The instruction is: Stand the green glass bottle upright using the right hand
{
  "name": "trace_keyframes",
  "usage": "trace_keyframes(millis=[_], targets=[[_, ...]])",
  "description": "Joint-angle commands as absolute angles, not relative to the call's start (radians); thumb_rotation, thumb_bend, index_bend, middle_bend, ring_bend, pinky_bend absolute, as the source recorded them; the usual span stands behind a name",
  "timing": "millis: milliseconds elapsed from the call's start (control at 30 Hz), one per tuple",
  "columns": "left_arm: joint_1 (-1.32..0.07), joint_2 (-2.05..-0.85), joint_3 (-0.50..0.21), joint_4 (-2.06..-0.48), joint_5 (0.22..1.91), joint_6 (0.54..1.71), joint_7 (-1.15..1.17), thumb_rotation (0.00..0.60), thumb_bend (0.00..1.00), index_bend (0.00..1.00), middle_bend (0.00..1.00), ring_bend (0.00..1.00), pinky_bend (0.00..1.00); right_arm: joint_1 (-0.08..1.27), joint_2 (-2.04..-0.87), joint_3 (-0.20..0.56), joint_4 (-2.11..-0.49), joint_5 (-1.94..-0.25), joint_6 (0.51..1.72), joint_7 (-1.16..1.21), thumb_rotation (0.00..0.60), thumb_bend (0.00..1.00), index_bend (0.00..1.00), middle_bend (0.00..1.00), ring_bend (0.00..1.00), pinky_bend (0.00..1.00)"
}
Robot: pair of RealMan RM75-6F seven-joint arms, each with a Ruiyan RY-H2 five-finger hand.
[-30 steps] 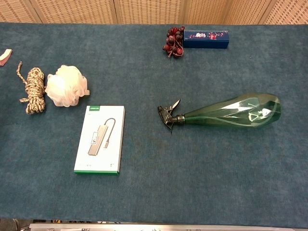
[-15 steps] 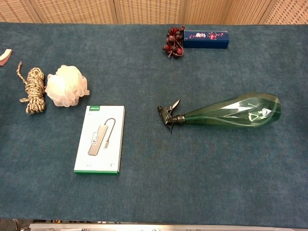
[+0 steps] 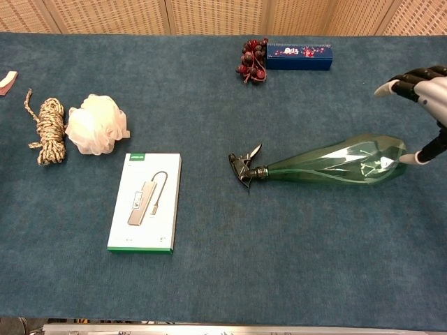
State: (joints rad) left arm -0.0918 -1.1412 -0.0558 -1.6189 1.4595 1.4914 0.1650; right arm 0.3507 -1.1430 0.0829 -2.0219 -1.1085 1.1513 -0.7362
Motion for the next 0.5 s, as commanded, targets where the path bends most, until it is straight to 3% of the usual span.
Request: trace_keyframes(millis=[33,500], targets=[[-0.092,-1.141,-0.056,-1.619,1.46,1.492,0.165,0.6,0.0,0.0,0.0,0.0,0.0,0.391,-1.186,0.079,-2.036,-1.049,1.143,-0.808,0.6,0.0,0.19,0.14,0.06,0.06],[-0.092,-1.141,-0.056,-1.619,1.459,1.491,0.165,0.6,0.0,0.0,0.0,0.0,0.0,0.507,-1.326,0.064,-2.05,-0.883,1.191,-0.994,0.6,0.0,0.19,0.14,0.06,0.06]])
